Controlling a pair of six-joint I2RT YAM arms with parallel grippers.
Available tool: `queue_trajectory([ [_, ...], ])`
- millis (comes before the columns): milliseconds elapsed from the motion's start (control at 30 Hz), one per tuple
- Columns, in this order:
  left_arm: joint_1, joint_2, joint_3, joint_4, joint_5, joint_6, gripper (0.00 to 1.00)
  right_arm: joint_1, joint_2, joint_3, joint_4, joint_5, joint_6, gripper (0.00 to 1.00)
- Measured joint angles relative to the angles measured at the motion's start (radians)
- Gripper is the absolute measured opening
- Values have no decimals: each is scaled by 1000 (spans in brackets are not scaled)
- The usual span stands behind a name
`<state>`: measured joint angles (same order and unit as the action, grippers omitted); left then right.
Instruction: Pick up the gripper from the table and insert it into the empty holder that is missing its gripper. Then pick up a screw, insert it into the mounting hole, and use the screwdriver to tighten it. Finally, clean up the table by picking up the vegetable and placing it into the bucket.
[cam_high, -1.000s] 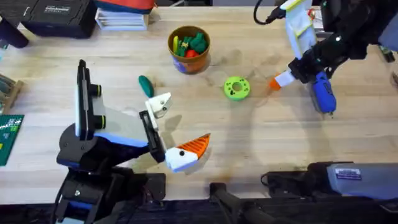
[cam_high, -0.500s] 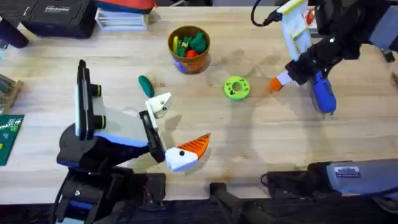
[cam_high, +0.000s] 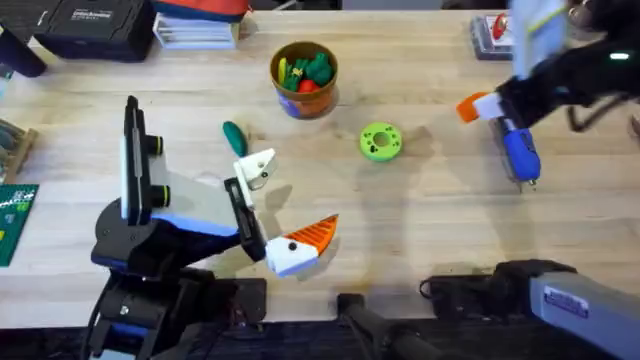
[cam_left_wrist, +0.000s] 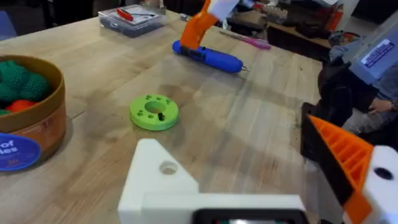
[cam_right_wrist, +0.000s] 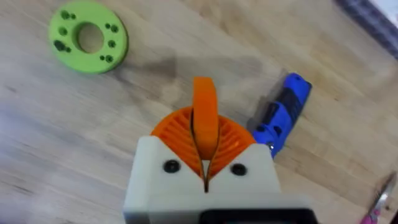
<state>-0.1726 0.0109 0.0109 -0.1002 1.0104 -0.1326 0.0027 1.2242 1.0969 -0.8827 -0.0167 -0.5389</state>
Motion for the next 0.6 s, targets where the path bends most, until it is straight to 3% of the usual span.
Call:
queue_trajectory([
  [167,0,0,0,0,0,0,985,-33,-182,8,-74,-17,66,8],
  [333,0,0,0,0,0,0,985,-78,-345,-11,-125,-110,147,8],
  [467,0,0,0,0,0,0,985,-91,-506,-118,-91,-226,251,7],
  [600,0,0,0,0,0,0,985,-91,-624,-248,28,-383,451,7],
])
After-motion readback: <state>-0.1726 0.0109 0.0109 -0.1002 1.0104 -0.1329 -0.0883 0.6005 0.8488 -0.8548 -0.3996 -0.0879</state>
